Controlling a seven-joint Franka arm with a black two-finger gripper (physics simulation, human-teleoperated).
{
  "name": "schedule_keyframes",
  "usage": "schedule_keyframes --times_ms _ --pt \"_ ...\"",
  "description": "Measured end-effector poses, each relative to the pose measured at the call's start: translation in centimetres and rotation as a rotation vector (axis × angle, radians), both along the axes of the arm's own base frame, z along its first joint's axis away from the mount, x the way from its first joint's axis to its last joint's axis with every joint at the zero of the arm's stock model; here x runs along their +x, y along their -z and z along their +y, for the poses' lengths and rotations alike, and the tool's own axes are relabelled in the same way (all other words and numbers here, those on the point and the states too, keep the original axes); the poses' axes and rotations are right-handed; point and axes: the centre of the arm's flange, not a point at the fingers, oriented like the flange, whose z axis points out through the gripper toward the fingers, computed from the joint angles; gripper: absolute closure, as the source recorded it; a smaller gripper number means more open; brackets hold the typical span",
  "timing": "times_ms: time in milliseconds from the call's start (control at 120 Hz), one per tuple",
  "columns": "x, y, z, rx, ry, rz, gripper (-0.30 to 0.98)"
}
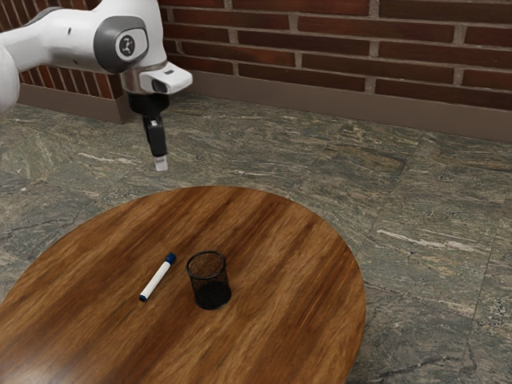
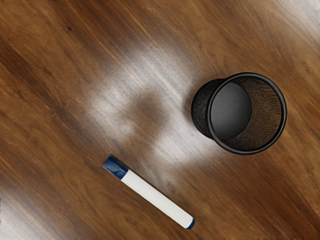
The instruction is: Put the marker into the pen holder.
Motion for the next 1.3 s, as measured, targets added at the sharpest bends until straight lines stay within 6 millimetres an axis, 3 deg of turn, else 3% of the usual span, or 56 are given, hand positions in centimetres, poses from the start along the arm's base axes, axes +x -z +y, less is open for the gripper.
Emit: schedule_keyframes --times_ms 233,267,325,408,850,942,1075,1183,1300 --pt "-0.7 0.4 0.3 -0.004 0.024 0.013 0.0" --pt "-1.6 1.4 0.5 -0.005 0.011 0.027 0.0" --pt "-3.4 5.5 1.7 -0.013 -0.03 0.063 0.0" --pt "-4.0 8.7 4.1 -0.013 -0.094 0.056 0.0" --pt "-5.1 15.5 5.8 0.069 -0.468 -0.013 0.02" --pt "-6.3 18.3 5.8 0.084 -0.567 -0.023 0.11" --pt "-5.0 20.3 5.3 0.092 -0.686 -0.074 0.31" --pt "-3.2 22.0 5.5 0.101 -0.772 -0.096 0.38" --pt "-2.7 23.9 5.6 0.109 -0.854 -0.091 0.43"
